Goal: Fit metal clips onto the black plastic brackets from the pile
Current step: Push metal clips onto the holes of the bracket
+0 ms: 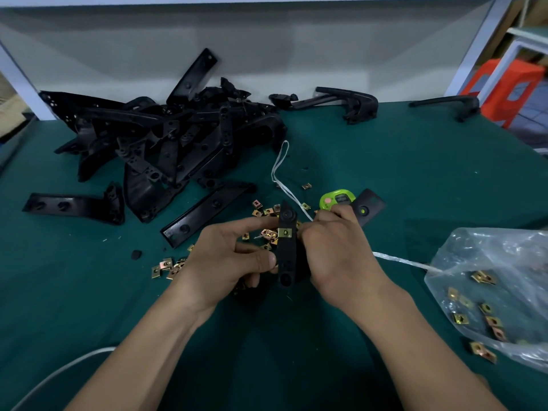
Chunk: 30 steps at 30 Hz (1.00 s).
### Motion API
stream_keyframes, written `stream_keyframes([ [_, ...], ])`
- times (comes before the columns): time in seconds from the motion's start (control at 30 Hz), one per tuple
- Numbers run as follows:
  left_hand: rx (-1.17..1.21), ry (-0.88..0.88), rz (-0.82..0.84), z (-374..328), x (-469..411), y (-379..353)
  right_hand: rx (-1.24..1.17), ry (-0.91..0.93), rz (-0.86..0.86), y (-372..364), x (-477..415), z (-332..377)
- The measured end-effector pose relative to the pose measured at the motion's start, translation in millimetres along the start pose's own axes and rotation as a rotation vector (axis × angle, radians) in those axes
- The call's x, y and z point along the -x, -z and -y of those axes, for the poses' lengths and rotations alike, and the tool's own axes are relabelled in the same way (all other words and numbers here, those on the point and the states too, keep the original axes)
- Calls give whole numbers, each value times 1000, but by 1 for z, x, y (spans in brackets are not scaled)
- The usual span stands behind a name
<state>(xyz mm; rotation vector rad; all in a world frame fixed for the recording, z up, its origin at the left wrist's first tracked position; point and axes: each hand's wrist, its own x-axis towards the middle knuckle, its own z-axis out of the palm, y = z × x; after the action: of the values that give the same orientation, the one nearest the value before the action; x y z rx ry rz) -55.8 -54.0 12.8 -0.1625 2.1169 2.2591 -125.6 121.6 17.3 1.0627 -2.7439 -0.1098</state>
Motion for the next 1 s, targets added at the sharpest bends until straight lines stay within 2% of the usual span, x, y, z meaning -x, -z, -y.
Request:
stream_keyframes([
  [0.4, -26, -5, 31, -1, 1, -2, -1, 3, -38, -4, 0, 0],
  [0.53, -41, -2, 40, -2, 3, -2, 17, 30, 9, -2, 0, 3],
  [0.8, 28, -58, -72, 1, 8, -23, 10, 2, 31, -2, 0, 2],
  [0.9, 22, -32, -132, 4, 7, -27, -6, -28, 55, -5, 0, 1],
  [1.0, 127, 11, -140, 2, 5, -29, -60, -111, 52, -6, -1, -2],
])
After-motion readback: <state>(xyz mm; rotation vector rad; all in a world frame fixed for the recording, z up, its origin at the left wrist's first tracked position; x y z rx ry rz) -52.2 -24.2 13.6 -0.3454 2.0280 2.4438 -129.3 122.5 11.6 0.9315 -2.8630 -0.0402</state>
